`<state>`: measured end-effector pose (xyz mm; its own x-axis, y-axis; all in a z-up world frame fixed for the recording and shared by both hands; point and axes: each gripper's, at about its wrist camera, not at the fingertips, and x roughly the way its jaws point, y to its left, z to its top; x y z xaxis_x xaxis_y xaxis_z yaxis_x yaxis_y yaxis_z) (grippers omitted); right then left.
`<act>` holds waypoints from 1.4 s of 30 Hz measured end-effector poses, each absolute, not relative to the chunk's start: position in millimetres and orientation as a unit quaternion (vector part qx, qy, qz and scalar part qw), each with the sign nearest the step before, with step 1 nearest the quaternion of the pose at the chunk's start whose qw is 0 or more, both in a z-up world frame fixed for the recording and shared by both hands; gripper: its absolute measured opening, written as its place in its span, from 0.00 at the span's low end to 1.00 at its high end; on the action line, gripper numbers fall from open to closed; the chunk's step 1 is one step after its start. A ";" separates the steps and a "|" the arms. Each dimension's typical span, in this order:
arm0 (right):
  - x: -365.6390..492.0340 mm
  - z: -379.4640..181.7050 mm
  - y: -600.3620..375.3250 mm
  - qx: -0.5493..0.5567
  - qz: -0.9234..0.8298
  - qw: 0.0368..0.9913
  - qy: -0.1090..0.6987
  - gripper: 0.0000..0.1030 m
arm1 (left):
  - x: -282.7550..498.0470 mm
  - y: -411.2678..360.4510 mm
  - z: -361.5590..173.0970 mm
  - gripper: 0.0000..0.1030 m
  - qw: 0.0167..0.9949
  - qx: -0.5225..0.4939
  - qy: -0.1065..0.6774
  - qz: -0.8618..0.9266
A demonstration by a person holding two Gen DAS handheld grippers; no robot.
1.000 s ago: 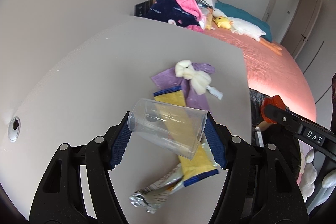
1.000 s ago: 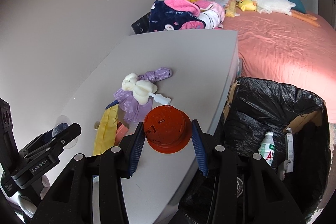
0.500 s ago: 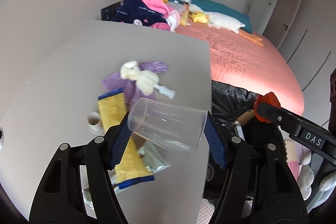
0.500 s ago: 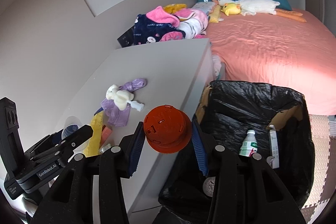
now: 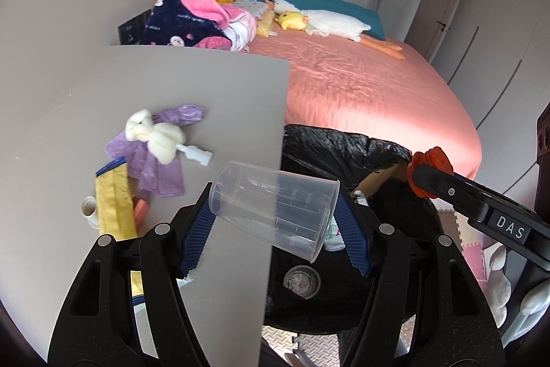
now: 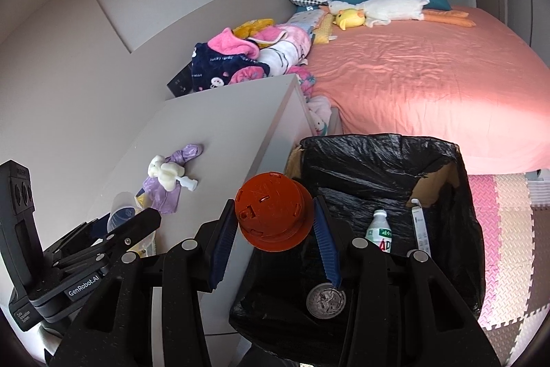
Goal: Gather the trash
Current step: 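Carry the clear cup and red lid over the black trash bag, then open both tools to drop the cup and lid into the bag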
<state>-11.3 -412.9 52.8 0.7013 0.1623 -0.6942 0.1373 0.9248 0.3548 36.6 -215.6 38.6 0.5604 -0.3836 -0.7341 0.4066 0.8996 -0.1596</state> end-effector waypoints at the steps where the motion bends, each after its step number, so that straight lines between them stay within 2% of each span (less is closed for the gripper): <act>1: -13.6 53.2 -416.6 0.196 0.005 0.902 0.385 0.45 | 36.1 -219.8 38.5 0.63 0.882 0.016 0.412 -0.226; 27: -43.6 44.6 -501.8 0.245 -0.075 0.893 0.369 0.45 | 33.1 -307.5 15.3 0.65 0.841 0.046 0.441 -0.311; 28: -43.1 45.0 -504.0 0.246 -0.078 0.893 0.370 0.46 | 35.4 -308.2 14.6 0.82 0.840 0.042 0.444 -0.308; 29: -43.2 45.9 -506.3 0.248 -0.082 0.892 0.369 0.50 | 37.1 -307.9 14.7 0.93 0.842 0.036 0.445 -0.302; 30: -44.7 47.0 -508.2 0.253 -0.087 0.892 0.365 0.64 | 37.7 -305.3 15.7 0.94 0.848 0.028 0.440 -0.294; 32: -49.3 49.7 -509.5 0.255 -0.104 0.895 0.351 0.77 | 38.6 -300.5 16.5 0.94 0.854 0.024 0.436 -0.284; 42: -42.0 47.8 -496.6 0.248 -0.099 0.896 0.354 0.79 | 40.2 -272.2 20.5 0.94 0.868 0.021 0.423 -0.260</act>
<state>-42.0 -496.6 47.8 0.7292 -0.0015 -0.6843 0.3529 0.8576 0.3741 40.2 -272.2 20.5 0.5074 -0.4341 -0.7444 0.4696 0.8636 -0.1834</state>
